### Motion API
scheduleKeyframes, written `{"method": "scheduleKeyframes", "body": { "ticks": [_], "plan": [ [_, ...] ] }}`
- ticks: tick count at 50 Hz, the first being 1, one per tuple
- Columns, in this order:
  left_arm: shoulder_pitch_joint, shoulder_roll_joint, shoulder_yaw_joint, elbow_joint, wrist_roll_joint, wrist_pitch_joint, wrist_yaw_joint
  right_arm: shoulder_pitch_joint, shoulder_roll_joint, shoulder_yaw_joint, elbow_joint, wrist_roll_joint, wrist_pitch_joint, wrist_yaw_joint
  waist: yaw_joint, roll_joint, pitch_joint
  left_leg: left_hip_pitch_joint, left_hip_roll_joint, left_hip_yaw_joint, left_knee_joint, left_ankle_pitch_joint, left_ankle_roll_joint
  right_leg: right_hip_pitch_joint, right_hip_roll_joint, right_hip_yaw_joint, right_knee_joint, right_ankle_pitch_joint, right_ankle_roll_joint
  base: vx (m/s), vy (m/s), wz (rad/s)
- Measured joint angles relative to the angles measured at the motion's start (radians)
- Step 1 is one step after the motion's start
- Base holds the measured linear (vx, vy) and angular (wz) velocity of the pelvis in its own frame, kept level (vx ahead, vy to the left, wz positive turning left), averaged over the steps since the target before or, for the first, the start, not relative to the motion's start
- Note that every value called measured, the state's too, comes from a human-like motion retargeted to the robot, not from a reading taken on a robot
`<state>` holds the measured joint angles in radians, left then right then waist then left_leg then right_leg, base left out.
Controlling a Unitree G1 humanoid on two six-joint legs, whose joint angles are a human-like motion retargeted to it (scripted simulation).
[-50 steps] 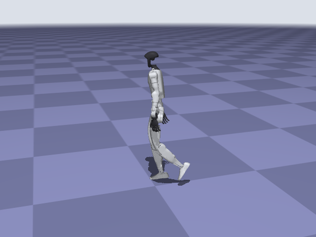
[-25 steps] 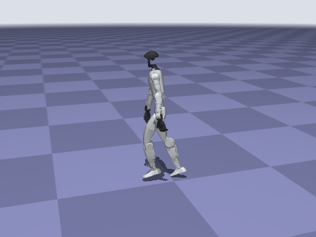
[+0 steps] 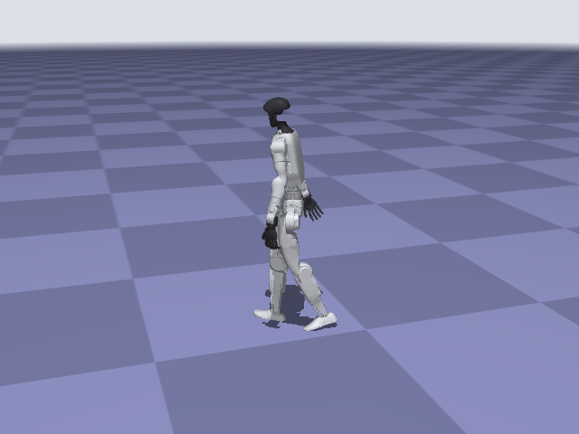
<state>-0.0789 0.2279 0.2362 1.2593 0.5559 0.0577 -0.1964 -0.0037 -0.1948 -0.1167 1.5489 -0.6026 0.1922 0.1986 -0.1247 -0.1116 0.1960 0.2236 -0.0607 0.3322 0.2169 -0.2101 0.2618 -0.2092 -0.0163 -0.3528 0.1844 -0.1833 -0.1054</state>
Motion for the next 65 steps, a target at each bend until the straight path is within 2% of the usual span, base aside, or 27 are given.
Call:
{"method": "scheduleKeyframes", "body": {
  "ticks": [2, 3, 5, 8, 10, 13, 15, 19, 22, 24, 25, 27, 30, 32, 33, 36, 38, 40, 42, 45, 49, 52, 55, 58, 60, 63, 65],
  "plan": [
    [0.015, -0.008, -0.003, 0.009, 0.013, 0.003, -0.009, 0.018, -0.012, -0.019, 0.02, -0.006, 0.012, 0.0, 0.011, -0.012, 0.001, 0.066, -0.018, -0.009, -0.004, -0.024, 0.0, 0.032, -0.013, -0.023, -0.017, 0.025, 0.001, 0.82, -0.14, -0.28],
    [0.027, -0.011, -0.003, 0.016, 0.022, 0.005, -0.016, 0.027, -0.017, -0.025, 0.027, -0.01, 0.017, 0.002, 0.025, -0.01, 0.0, 0.097, -0.014, 0.006, 0.005, -0.042, 0.0, 0.052, -0.022, -0.065, -0.005, 0.06, -0.065, 0.83, -0.13, -0.65],
    [0.065, -0.017, 0.014, 0.039, 0.055, 0.011, -0.035, 0.049, -0.026, -0.021, 0.042, -0.018, 0.027, 0.005, 0.046, -0.021, -0.02, 0.145, -0.015, 0.053, 0.069, -0.067, 0.0, 0.082, -0.009, -0.016, 0.016, 0.016, -0.118, 1.1, -0.26, -0.84],
    [0.081, -0.053, 0.059, 0.131, 0.118, 0.037, 0.008, 0.043, -0.032, -0.052, 0.059, -0.015, 0.069, 0.005, 0.066, -0.004, -0.011, 0.086, 0.046, 0.02, 0.381, 0.023, 0.0, 0.113, -0.007, 0.121, 0.095, -0.014, -0.056, 0.79, -0.32, -0.76],
    [0.099, -0.075, 0.09, 0.175, 0.15, 0.056, -0.006, 0.033, -0.024, -0.045, 0.051, 0.005, 0.074, 0.013, 0.079, 0.009, -0.015, 0.0, 0.096, 0.006, 0.619, 0.047, 0.0, 0.178, -0.015, 0.083, 0.069, -0.03, -0.037, 0.68, -0.16, -0.94],
    [0.118, -0.06, 0.08, 0.202, 0.158, 0.043, -0.131, 0.001, 0.005, -0.015, 0.004, 0.034, 0.01, 0.056, 0.07, 0.027, -0.026, -0.114, 0.212, 0.008, 0.903, -0.024, 0.0, 0.227, 0.029, 0.12, 0.03, -0.02, -0.033, 0.65, -0.1, -0.6],
    [0.12, -0.049, 0.074, 0.2, 0.173, 0.038, -0.168, -0.028, 0.034, -0.013, -0.045, 0.048, -0.029, 0.073, 0.096, 0.044, -0.025, -0.194, 0.271, 0.008, 1.024, -0.06, 0.0, 0.259, 0.051, 0.118, -0.001, -0.01, -0.029, 0.31, 0.04, -0.82],
    [0.103, -0.042, 0.073, 0.219, 0.139, 0.064, -0.067, -0.1, 0.082, 0.041, -0.181, 0.044, -0.072, 0.129, 0.111, 0.056, -0.038, -0.342, 0.312, 0.031, 1.015, -0.039, 0.0, 0.267, 0.067, 0.151, -0.029, 0.022, 0.01, 0.14, 0.32, -0.72],
    [0.092, -0.042, 0.071, 0.25, 0.084, 0.076, -0.02, -0.134, 0.11, 0.118, -0.306, 0.0, -0.096, 0.18, 0.079, 0.051, -0.07, -0.453, 0.245, 0.023, 0.82, -0.018, 0.0, 0.227, 0.023, 0.176, -0.022, 0.051, 0.072, -0.08, 0.67, -0.67],
    [0.086, -0.052, 0.062, 0.252, 0.072, 0.08, -0.031, -0.147, 0.116, 0.166, -0.381, -0.027, -0.116, 0.195, 0.051, 0.046, -0.093, -0.507, 0.114, -0.085, 0.592, 0.01, -0.019, 0.183, -0.033, 0.205, -0.011, 0.074, 0.126, -0.08, 0.71, -0.76],
    [0.083, -0.058, 0.054, 0.249, 0.069, 0.081, -0.037, -0.153, 0.115, 0.19, -0.415, -0.037, -0.126, 0.198, 0.04, 0.043, -0.099, -0.522, 0.031, -0.185, 0.465, 0.035, -0.047, 0.161, -0.061, 0.225, 0.001, 0.079, 0.151, 0.05, 0.52, -1.44],
    [0.076, -0.055, 0.035, 0.239, 0.061, 0.078, -0.041, -0.16, 0.12, 0.234, -0.469, -0.047, -0.139, 0.197, 0.05, 0.04, -0.09, -0.49, -0.072, -0.503, 0.297, 0.056, -0.134, 0.139, -0.053, 0.298, 0.032, 0.075, 0.165, 0.15, 0.3, -2.22],
    [0.066, -0.048, -0.004, 0.228, 0.053, 0.069, -0.017, -0.156, 0.13, 0.264, -0.516, -0.063, -0.135, 0.2, 0.092, 0.035, -0.077, -0.424, -0.144, -0.817, 0.205, 0.171, -0.197, 0.106, -0.032, 0.437, 0.067, 0.083, 0.195, 0.16, 0.28, -2.98],
    [0.059, -0.045, -0.012, 0.225, 0.05, 0.069, 0.022, -0.146, 0.14, 0.258, -0.519, -0.077, -0.133, 0.204, 0.108, 0.03, -0.077, -0.413, -0.129, -0.765, 0.205, 0.121, -0.185, 0.072, -0.007, 0.539, 0.085, 0.099, 0.22, 0.11, 0.35, -3.06],
    [0.058, -0.044, -0.015, 0.226, 0.04, 0.07, 0.047, -0.141, 0.144, 0.255, -0.511, -0.079, -0.132, 0.2, 0.095, 0.029, -0.079, -0.411, -0.089, -0.671, 0.195, 0.087, -0.161, 0.059, 0.003, 0.569, 0.086, 0.111, 0.232, 0.04, 0.35, -2.28],
    [0.047, -0.015, -0.076, 0.258, -0.024, 0.054, 0.123, -0.122, 0.149, 0.247, -0.465, -0.064, -0.095, 0.167, -0.041, 0.031, -0.087, -0.359, -0.018, -0.514, 0.113, 0.041, -0.089, 0.037, 0.005, 0.57, 0.056, 0.151, 0.271, -0.06, 0.35, -1.29],
    [0.024, 0.02, -0.139, 0.287, -0.029, 0.047, 0.148, -0.114, 0.147, 0.246, -0.422, -0.034, -0.055, 0.124, -0.119, 0.018, -0.081, -0.345, -0.019, -0.488, 0.08, 0.05, -0.083, 0.021, -0.002, 0.586, 0.026, 0.198, 0.305, -0.24, 0.37, -1.72],
    [-0.025, 0.058, -0.193, 0.304, 0.031, 0.088, 0.132, -0.121, 0.144, 0.229, -0.362, 0.018, -0.032, 0.072, -0.158, -0.014, -0.065, -0.345, -0.009, -0.395, 0.061, 0.063, -0.091, 0.004, -0.01, 0.6, -0.008, 0.258, 0.338, -0.38, 0.31, -2.33],
    [-0.053, 0.087, -0.242, 0.295, 0.108, 0.139, 0.112, -0.106, 0.127, 0.188, -0.3, 0.068, -0.016, 0.045, -0.165, -0.031, -0.063, -0.328, -0.009, -0.333, 0.029, 0.08, -0.083, -0.008, -0.034, 0.465, -0.032, 0.274, 0.337, -0.26, 0.27, -2.35],
    [-0.076, 0.111, -0.283, 0.259, 0.161, 0.175, 0.139, -0.077, 0.088, 0.135, -0.198, 0.128, 0.013, 0.026, -0.119, -0.038, -0.083, -0.303, 0.004, -0.196, -0.023, 0.094, -0.063, 0.001, -0.072, 0.123, -0.037, 0.182, 0.307, -0.17, 0.16, -2.85],
    [-0.048, 0.07, -0.218, 0.185, 0.061, 0.096, 0.261, -0.072, 0.046, 0.065, -0.046, 0.151, 0.045, -0.058, -0.028, -0.051, -0.106, -0.25, 0.02, 0.007, -0.081, 0.096, -0.06, 0.07, -0.069, -0.105, 0.007, 0.117, 0.284, -0.19, 0.1, -3.22],
    [-0.013, 0.002, -0.097, 0.14, -0.047, 0.004, 0.262, -0.08, 0.025, 0.058, 0.04, 0.159, 0.055, -0.118, -0.017, -0.041, -0.114, -0.21, 0.036, 0.113, -0.11, 0.092, -0.064, 0.131, -0.064, -0.18, 0.06, 0.113, 0.269, -0.19, 0.06, -2.81],
    [0.007, -0.061, -0.004, 0.172, -0.183, -0.042, 0.209, -0.076, 0.006, 0.084, 0.053, 0.118, 0.064, -0.064, -0.005, -0.011, -0.131, -0.172, 0.051, 0.249, -0.147, 0.086, -0.074, 0.177, -0.049, -0.165, 0.114, 0.096, 0.214, -0.11, 0.05, -3.11],
    [0.013, -0.086, 0.014, 0.226, -0.251, 0.016, 0.124, -0.069, 0.009, 0.099, 0.011, 0.023, 0.034, 0.058, -0.018, 0.003, -0.142, -0.135, 0.037, 0.358, -0.191, 0.084, -0.093, 0.235, -0.04, -0.2, 0.106, 0.084, 0.168, -0.13, -0.12, -2.88],
    [0.017, -0.089, -0.022, 0.253, -0.236, 0.074, 0.079, -0.064, 0.013, 0.108, -0.015, -0.013, 0.01, 0.097, -0.025, 0.012, -0.149, -0.117, 0.019, 0.406, -0.218, 0.086, -0.109, 0.277, -0.038, -0.232, 0.073, 0.08, 0.169, -0.1, -0.1, -2.65],
    [0.014, -0.085, -0.076, 0.245, -0.082, 0.14, 0.06, -0.057, 0.018, 0.125, -0.052, -0.034, -0.005, 0.099, -0.038, 0.015, -0.151, -0.089, -0.026, 0.492, -0.265, 0.093, -0.13, 0.32, -0.043, -0.254, 0.01, 0.057, 0.245, -0.08, -0.19, -2.47],
    [0.018, -0.08, -0.12, 0.219, 0.047, 0.163, 0.068, -0.048, 0.022, 0.133, -0.063, -0.038, -0.013, 0.079, -0.051, 0.029, -0.151, -0.073, -0.039, 0.544, -0.285, 0.093, -0.141, 0.341, -0.047, -0.321, -0.043, 0.015, 0.207, -0.03, -0.11, -2.15]
  ]
}}
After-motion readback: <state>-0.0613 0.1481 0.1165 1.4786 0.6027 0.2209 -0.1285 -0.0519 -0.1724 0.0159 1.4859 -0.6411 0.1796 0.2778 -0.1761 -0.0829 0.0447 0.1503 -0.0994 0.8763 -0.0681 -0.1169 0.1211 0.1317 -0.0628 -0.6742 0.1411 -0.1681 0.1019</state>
